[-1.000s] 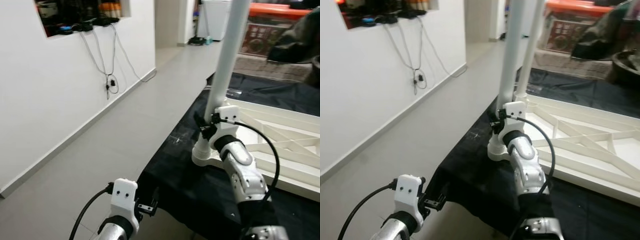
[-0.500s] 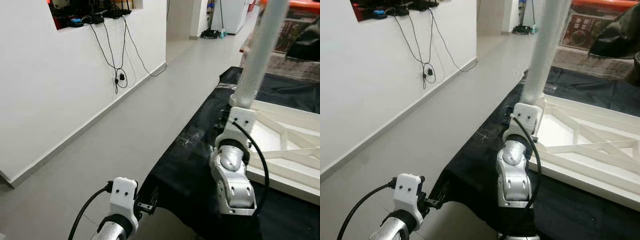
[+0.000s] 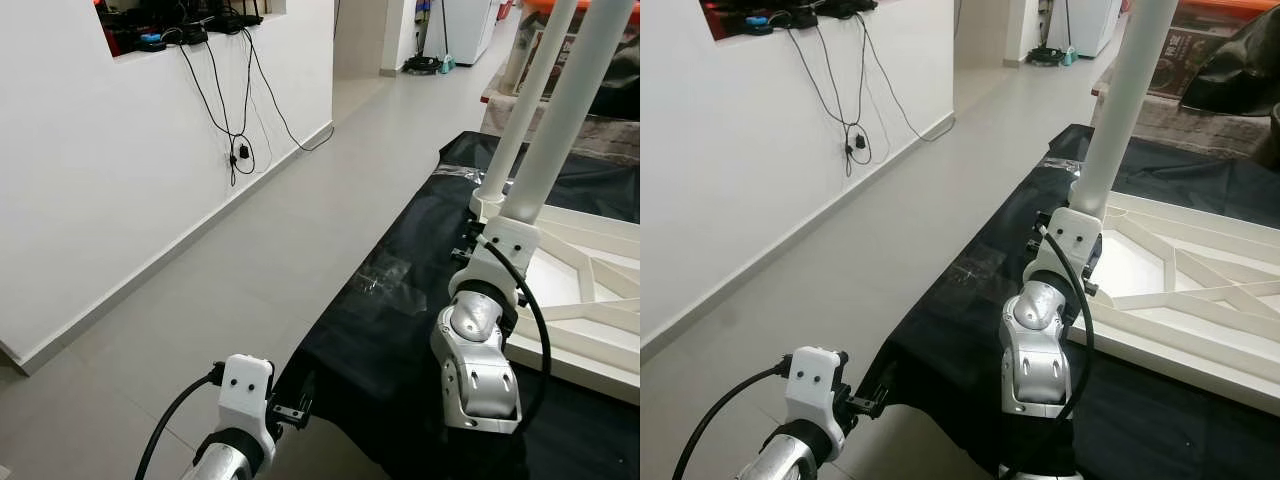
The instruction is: Building children table
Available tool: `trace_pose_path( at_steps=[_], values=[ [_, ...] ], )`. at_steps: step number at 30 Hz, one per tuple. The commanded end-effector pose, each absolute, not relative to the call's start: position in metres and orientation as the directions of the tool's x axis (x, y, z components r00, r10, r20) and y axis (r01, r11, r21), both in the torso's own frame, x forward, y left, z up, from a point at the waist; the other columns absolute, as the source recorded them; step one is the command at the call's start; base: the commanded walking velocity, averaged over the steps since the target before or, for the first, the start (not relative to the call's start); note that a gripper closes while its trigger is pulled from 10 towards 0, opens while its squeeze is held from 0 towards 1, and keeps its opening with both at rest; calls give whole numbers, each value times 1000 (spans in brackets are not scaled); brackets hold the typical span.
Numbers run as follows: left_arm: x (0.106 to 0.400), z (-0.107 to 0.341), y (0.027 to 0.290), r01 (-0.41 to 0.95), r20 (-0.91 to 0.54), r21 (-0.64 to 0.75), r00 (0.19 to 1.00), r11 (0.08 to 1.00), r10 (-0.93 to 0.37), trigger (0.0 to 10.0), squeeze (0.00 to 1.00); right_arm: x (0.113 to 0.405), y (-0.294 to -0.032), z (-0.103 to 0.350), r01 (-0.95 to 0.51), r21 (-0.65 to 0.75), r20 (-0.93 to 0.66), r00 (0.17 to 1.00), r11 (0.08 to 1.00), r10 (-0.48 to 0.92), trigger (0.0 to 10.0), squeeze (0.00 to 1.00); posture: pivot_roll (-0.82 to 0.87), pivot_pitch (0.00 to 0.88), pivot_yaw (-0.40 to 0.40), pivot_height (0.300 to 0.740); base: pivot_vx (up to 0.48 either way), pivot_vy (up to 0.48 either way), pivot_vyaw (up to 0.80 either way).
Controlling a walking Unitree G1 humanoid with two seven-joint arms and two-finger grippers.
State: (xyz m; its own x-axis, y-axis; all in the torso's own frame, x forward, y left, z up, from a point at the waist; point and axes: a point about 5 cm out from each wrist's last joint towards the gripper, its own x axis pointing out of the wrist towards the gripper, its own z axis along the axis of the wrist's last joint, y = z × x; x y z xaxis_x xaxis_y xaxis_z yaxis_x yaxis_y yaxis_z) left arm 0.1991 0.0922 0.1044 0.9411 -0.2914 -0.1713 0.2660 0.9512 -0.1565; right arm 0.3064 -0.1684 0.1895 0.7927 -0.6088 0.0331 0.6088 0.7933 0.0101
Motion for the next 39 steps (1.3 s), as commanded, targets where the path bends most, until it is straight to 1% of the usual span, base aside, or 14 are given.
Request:
trace_pose_path(
  at_steps=[1, 3, 4, 5, 6, 8, 12, 13, 24, 25, 32, 33, 38, 39],
  values=[
    [197, 101, 94, 269, -194, -149, 936, 952, -295, 10000, 0, 296, -175, 143, 687, -47, -198, 705, 725, -681, 0, 0, -55, 50, 40, 740, 0, 0, 0],
    [196, 101, 94, 270, -195, -149, 935, 951, -296, 10000, 0, 297, -174, 143, 674, -44, -205, 716, 737, -667, 0, 0, -55, 50, 40, 740, 0, 0, 0],
    [196, 100, 94, 273, -195, -149, 934, 950, -299, 10000, 0, 299, -170, 142, 636, -39, -224, 746, 771, -627, 2235, 0, -55, 50, 40, 740, 0, 0, 0],
    [196, 100, 94, 273, -195, -149, 934, 950, -299, 10000, 0, 299, -170, 142, 636, -39, -224, 746, 771, -627, 2235, 0, -55, 50, 40, 740, 0, 0, 0],
    [196, 100, 94, 273, -196, -149, 934, 951, -299, 10000, 0, 300, -167, 143, 597, -47, -217, 777, 801, -591, 10000, 0, -54, 46, 35, 740, 0, 0, 0],
    [197, 100, 94, 272, -196, -148, 934, 951, -298, 10000, 0, 301, -163, 144, 545, -65, -206, 813, 836, -545, 10000, 0, -54, 46, 35, 740, 0, 0, 0],
    [197, 100, 94, 272, -196, -147, 934, 951, -297, 10000, 0, 301, -160, 145, 515, -64, -195, 834, 855, -516, 10000, 0, -52, 42, 37, 740, 0, 0, 0],
    [197, 100, 95, 272, -196, -147, 934, 951, -297, 10000, 0, 301, -159, 146, 495, -50, -182, 850, 868, -495, 10000, 1000, -52, 42, 37, 740, 0, 0, 0],
    [196, 102, 94, 287, -182, -140, 933, 948, -310, 10000, 0, 301, -156, 154, 441, -45, -103, 890, 896, -444, 10000, 1000, -51, 49, 37, 740, 0, 0, 0],
    [196, 103, 93, 295, -172, -135, 933, 946, -315, 10000, 0, 301, -156, 155, 422, -48, -88, 901, 905, -425, 10000, 0, -51, 49, 37, 740, 0, 0, 0],
    [195, 107, 91, 318, -140, -125, 932, 940, -334, 10000, 0, 298, -159, 162, 325, 5, -30, 945, 946, -324, 10000, 0, -51, 49, 37, 740, 0, 0, 0],
    [195, 111, 89, 339, -108, -114, 930, 934, -350, 10000, 0, 298, -160, 162, 288, 2, -24, 957, 958, -288, 10000, 0, -56, 52, 39, 740, 0, 0, 0],
    [194, 114, 88, 353, -85, -106, 928, 930, -362, 10000, 0, 298, -160, 162, 264, -3, -20, 964, 965, -264, 10000, 0, -56, 52, 39, 740, 0, 0, 0],
    [192, 120, 85, 392, -36, -84, 917, 916, -396, 10000, 0, 299, -162, 161, 229, -20, -12, 973, 973, -229, 10000, 0, -60, 53, 39, 740, 0, 0, 0]
  ],
)
